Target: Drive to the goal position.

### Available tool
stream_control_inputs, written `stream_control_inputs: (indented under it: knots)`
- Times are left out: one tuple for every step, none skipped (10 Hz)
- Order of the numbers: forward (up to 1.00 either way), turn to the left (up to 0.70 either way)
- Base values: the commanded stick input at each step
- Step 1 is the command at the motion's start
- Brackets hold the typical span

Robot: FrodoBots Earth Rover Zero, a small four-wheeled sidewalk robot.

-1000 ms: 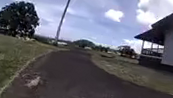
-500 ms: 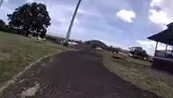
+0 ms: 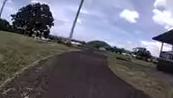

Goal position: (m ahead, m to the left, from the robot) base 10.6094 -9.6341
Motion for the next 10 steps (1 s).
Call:
stream_control_inputs:
  knots:
    - [0.7, 0.0]
    - [0.7, 0.0]
    - [0.7, 0.0]
    - [0.7, 0.0]
    - [0.7, 0.0]
    - [0.7, 0.0]
    - [0.7, 0.0]
    - [0.7, 0.0]
    - [0.7, 0.0]
    - [0.7, 0.0]
